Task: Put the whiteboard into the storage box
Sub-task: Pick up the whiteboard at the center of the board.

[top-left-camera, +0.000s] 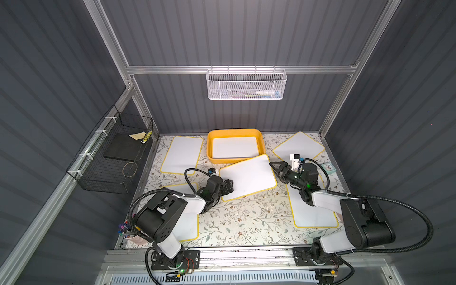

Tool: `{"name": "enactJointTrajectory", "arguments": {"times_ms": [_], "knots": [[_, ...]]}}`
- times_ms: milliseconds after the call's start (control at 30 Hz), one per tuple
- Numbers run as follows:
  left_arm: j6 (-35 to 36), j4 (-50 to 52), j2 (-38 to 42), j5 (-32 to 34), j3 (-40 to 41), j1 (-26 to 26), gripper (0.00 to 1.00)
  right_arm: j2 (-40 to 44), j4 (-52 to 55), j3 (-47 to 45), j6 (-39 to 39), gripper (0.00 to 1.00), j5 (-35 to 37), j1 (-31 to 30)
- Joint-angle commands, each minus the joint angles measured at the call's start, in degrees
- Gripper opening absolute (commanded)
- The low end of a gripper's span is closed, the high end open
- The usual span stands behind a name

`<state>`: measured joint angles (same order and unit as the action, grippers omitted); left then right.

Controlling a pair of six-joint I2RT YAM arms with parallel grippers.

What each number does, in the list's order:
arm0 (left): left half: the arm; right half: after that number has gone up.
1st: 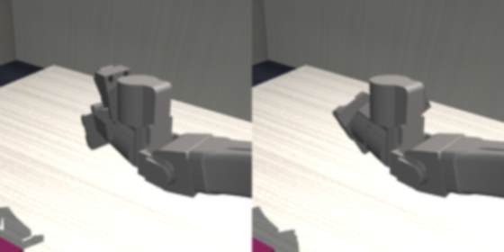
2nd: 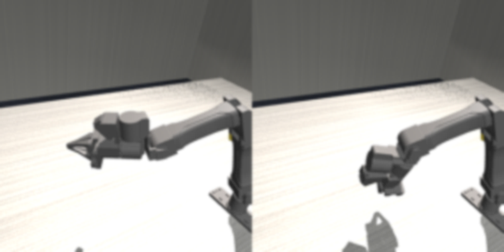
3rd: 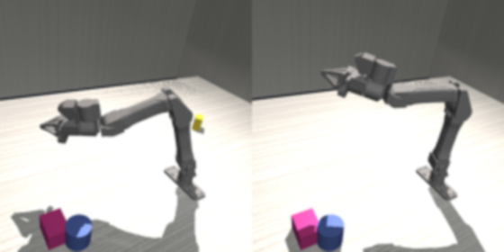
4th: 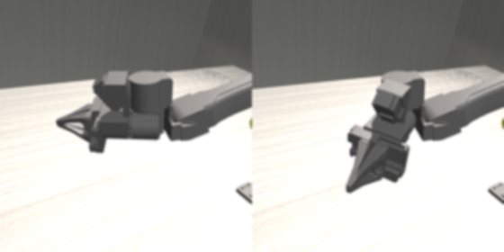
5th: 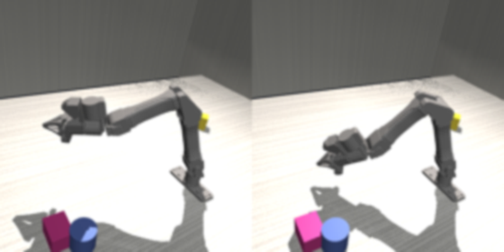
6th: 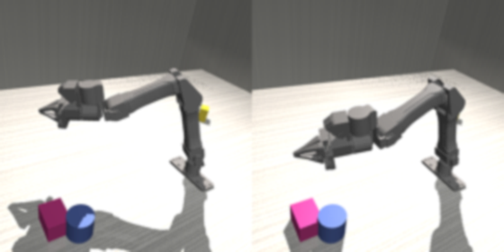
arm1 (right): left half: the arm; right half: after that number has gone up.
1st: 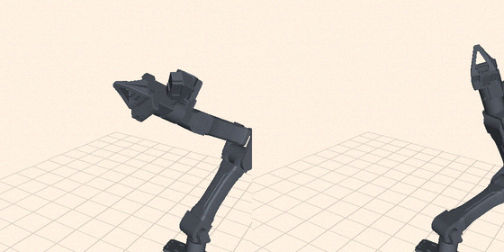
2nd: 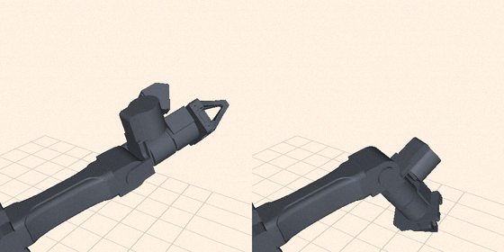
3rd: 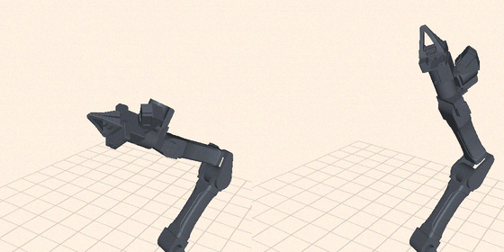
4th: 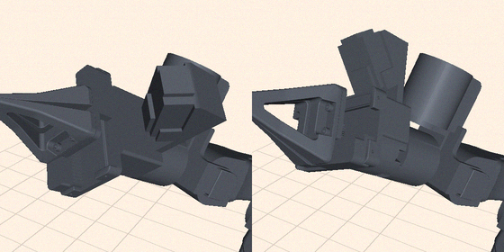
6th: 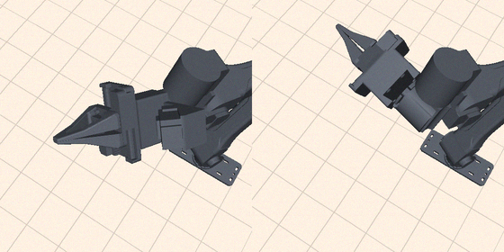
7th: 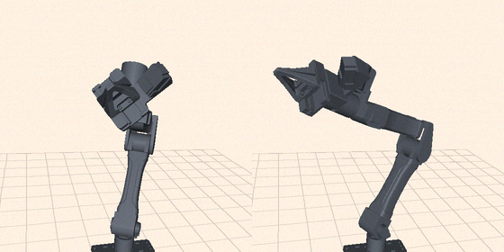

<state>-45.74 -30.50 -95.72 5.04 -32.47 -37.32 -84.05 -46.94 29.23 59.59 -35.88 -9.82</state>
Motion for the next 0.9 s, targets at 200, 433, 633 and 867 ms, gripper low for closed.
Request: {"name": "enactJointTrajectory", "arguments": {"times_ms": [200, 433, 633, 867], "knots": [[-7.53, 9.91, -5.99, -25.98, 1.08, -8.68, 0.85, -1.01, 1.44, -3.13, 5.58, 0.80, -17.14, -5.20], [-7.95, 9.91, -5.73, -25.50, 0.58, -9.66, 0.85, -1.77, 0.43, -2.87, 6.61, 0.80, -14.04, -5.38], [-8.32, 9.10, -6.17, -25.15, 0.26, -10.12, 0.85, -0.77, 2.71, -2.74, 6.76, 0.80, -9.57, -5.99], [-8.40, 8.79, -7.27, -25.32, -0.53, -10.63, 0.85, 0.03, 5.08, -1.73, 6.72, 0.80, -7.86, -6.30]]}}
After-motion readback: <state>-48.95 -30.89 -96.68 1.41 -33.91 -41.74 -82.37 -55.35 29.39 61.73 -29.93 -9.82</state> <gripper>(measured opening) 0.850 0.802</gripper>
